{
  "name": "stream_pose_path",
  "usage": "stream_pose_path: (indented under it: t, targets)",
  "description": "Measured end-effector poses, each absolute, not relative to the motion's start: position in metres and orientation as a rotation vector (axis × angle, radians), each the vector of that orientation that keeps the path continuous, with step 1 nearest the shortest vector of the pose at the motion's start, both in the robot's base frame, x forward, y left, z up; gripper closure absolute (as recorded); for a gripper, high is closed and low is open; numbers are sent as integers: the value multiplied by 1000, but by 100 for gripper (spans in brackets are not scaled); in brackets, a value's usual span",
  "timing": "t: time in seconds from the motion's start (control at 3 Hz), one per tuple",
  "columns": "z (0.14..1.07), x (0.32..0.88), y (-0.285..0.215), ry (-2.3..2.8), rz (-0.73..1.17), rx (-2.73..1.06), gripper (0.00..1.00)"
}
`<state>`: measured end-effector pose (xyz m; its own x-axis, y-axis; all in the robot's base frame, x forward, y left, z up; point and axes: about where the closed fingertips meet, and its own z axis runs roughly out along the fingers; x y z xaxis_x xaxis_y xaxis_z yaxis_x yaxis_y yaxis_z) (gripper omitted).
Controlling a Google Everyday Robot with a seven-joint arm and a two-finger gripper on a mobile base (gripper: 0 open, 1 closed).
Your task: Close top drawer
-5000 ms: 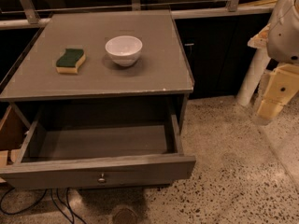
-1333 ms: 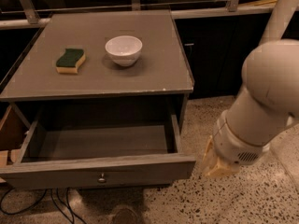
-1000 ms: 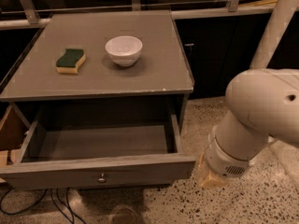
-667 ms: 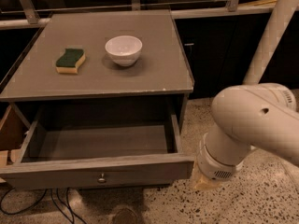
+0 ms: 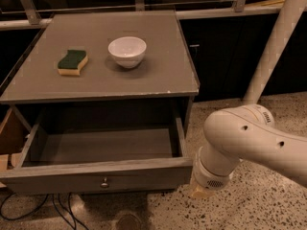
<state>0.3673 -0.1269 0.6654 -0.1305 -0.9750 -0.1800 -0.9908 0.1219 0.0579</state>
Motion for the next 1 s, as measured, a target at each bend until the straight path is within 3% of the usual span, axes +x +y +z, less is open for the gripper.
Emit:
stream_pose_path:
  t: [1.0]
  targets:
    - [624, 412, -109, 2248, 242, -2046, 100]
